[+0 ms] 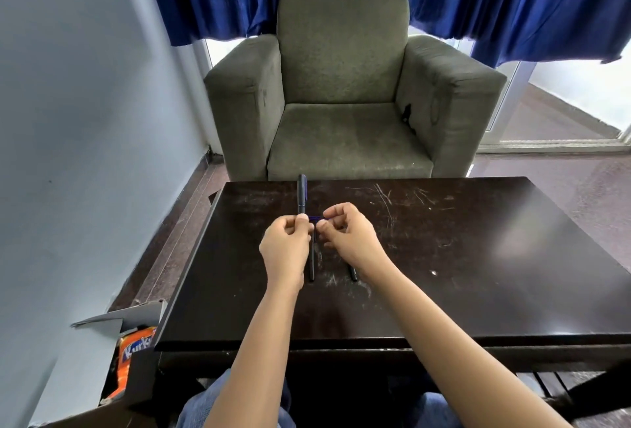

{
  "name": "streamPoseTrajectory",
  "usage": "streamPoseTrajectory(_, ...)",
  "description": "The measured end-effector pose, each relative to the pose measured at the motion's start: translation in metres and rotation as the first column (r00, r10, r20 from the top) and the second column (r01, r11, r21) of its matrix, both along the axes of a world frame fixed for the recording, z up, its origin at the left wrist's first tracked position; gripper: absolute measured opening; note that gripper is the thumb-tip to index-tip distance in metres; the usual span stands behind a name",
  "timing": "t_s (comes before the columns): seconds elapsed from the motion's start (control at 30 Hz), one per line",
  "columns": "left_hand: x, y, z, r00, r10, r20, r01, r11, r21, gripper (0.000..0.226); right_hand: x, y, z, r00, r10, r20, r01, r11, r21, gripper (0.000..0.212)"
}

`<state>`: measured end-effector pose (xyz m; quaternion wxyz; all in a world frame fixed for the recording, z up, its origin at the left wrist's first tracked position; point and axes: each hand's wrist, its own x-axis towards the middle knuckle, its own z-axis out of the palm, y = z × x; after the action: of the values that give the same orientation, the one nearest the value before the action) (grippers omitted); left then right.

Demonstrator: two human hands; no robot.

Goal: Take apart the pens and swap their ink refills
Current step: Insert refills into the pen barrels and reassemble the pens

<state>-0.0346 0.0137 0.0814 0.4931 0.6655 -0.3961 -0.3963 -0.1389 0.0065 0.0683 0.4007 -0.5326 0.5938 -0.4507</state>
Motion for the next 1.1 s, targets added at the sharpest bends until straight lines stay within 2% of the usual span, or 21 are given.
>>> streamPoseTrajectory(0.13,0.001,0.000,0.004,0.992,0.003,-0.124,0.007,0.996,0.083,0.013,0.008,0.016,-0.002,0.985,0.093,-0.145,-0.099,0.995,-0.031,0.017)
streamPoseTrajectory(0.23,-0.001,0.001,0.003,0.992,-0.020,-0.121,0.034,0.993,0.112,0.016,0.012,0.020,-0.008,0.970,0.046,-0.240,-0.067,0.994,-0.082,0.015)
streamPoseTrajectory(0.3,-0.002,0.000,0.001,0.991,-0.069,-0.113,0.083,0.988,0.129,0.021,0.011,0.017,-0.012,0.963,0.013,-0.269,-0.029,0.998,-0.055,0.013)
streamPoseTrajectory(0.47,-0.002,0.004,0.000,0.976,-0.215,0.040,0.202,0.955,0.217,0.053,-0.001,0.007,-0.031,0.901,-0.021,-0.434,0.081,0.990,0.119,0.014)
streamPoseTrajectory(0.53,-0.002,0.005,0.002,0.964,-0.256,0.072,0.233,0.944,0.233,0.054,-0.004,0.004,-0.038,0.835,-0.003,-0.550,0.130,0.973,0.193,0.016)
streamPoseTrajectory(0.63,-0.001,0.006,0.003,0.945,-0.298,0.134,0.259,0.934,0.247,0.053,-0.005,0.002,-0.046,0.767,0.047,-0.640,0.143,0.960,0.242,0.019)
streamPoseTrajectory(0.77,0.001,0.007,0.003,0.946,-0.281,0.161,0.236,0.938,0.253,0.052,-0.005,-0.001,-0.057,0.694,0.107,-0.712,0.129,0.954,0.269,0.024)
streamPoseTrajectory(1.1,0.006,0.004,0.000,0.951,-0.253,0.178,0.206,0.947,0.247,0.050,-0.003,-0.009,-0.073,0.650,0.103,-0.752,0.128,0.962,0.242,0.019)
